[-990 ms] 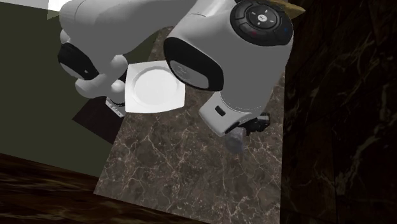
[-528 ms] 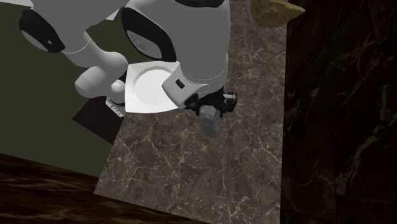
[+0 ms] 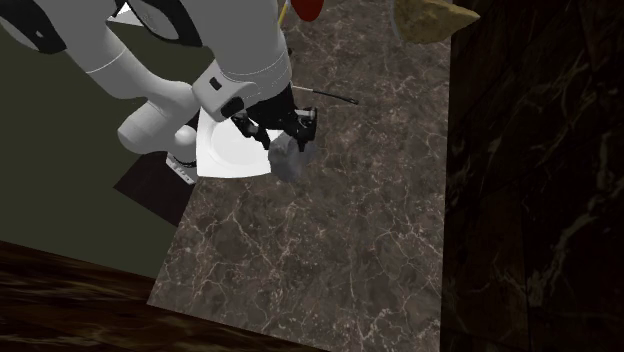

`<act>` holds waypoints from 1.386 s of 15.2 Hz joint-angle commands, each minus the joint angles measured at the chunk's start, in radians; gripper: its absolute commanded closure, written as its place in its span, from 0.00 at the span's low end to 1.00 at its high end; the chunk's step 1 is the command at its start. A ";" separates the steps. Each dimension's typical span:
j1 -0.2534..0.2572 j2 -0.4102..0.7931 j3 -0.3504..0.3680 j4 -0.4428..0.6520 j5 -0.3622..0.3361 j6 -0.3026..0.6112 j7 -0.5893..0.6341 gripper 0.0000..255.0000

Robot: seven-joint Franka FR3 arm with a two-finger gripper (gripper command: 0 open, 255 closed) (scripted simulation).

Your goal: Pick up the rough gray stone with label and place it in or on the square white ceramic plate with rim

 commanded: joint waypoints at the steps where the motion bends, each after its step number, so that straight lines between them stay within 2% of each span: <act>1: 0.004 -0.078 -0.005 -0.065 0.009 -0.013 -0.002 1.00; 11: 0.031 -0.443 -0.023 -0.276 0.036 -0.165 0.002 1.00; 21: 0.037 -0.521 -0.018 -0.465 0.043 -0.055 -0.002 1.00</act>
